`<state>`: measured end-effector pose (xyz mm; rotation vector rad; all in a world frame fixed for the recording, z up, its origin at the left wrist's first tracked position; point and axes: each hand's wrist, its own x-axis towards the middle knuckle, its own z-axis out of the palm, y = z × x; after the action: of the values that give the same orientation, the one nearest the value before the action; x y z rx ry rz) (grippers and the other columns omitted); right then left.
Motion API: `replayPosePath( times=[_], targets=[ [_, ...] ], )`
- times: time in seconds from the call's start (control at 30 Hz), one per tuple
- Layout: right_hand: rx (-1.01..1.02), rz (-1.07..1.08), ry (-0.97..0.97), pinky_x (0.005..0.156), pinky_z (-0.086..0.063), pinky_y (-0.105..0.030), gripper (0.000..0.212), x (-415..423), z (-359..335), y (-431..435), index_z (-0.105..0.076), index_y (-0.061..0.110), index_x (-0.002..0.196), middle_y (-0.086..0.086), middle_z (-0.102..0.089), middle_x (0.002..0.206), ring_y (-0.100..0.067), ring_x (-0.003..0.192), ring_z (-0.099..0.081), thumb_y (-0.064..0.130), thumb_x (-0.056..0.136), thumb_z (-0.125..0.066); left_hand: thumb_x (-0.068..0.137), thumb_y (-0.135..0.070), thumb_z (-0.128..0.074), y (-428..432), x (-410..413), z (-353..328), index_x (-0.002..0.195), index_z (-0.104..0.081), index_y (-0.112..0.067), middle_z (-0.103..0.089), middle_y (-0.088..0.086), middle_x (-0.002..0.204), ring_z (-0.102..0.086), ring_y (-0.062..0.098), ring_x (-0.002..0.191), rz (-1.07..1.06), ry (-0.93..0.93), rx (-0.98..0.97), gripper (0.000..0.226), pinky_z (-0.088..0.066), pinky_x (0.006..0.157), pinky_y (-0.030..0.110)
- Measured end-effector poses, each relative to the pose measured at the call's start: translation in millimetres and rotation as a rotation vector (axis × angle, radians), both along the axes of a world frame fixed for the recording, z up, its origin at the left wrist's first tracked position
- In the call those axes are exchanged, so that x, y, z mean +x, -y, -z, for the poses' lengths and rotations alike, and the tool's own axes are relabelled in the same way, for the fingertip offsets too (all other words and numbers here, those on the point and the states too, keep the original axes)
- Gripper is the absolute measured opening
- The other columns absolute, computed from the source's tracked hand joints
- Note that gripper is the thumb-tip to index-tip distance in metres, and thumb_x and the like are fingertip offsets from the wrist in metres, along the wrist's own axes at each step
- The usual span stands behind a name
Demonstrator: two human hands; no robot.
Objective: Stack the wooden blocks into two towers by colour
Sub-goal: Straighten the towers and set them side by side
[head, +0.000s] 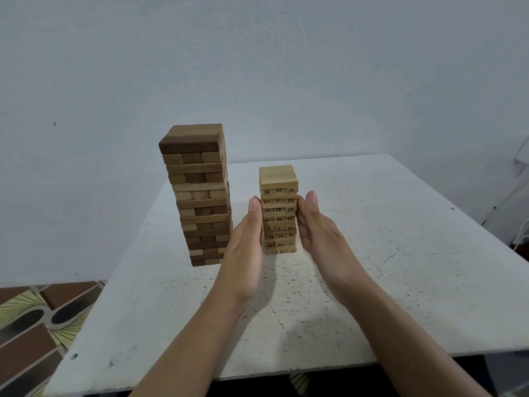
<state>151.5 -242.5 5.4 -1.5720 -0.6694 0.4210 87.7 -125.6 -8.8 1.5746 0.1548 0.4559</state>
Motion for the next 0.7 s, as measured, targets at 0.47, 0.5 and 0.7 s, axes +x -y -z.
replayPosePath(
  times=[0.47, 0.5, 0.7],
  targets=[
    [0.005, -0.005, -0.036, 0.107, -0.038, -0.026, 0.061, 5.3, 15.0, -3.2, -0.059, 0.046, 0.134, 0.022, -0.066, 0.129, 0.007, 0.123, -0.057, 0.068, 0.100, -0.013, 0.100, -0.062, -0.021, 2.8, -3.2, -2.3, 0.100, -0.069, -0.066, -0.066, -0.032, 0.124, -0.053, -0.013, 0.125, 0.036, -0.022, -0.015, 0.048, -0.035, 0.108, 0.022],
    [0.007, 0.000, -0.037, 0.108, -0.038, -0.026, 0.060, 5.6, 15.3, -3.4, -0.059, 0.046, 0.134, 0.022, -0.066, 0.129, 0.007, 0.122, -0.057, 0.068, 0.100, -0.013, 0.100, -0.062, -0.020, 2.8, -3.2, -2.2, 0.100, -0.068, -0.067, -0.066, -0.032, 0.124, -0.052, -0.013, 0.125, 0.038, -0.020, -0.011, 0.048, -0.035, 0.108, 0.022],
    [0.021, -0.003, -0.042, 0.112, -0.038, -0.030, 0.059, 5.9, 16.3, -3.4, -0.059, 0.047, 0.133, 0.021, -0.066, 0.130, 0.005, 0.124, -0.057, 0.067, 0.101, -0.014, 0.101, -0.061, -0.021, 1.9, -1.9, 0.2, 0.108, -0.068, -0.059, -0.066, -0.027, 0.127, -0.054, -0.008, 0.128, 0.032, -0.017, -0.022, 0.047, -0.036, 0.112, 0.028]
  ],
)
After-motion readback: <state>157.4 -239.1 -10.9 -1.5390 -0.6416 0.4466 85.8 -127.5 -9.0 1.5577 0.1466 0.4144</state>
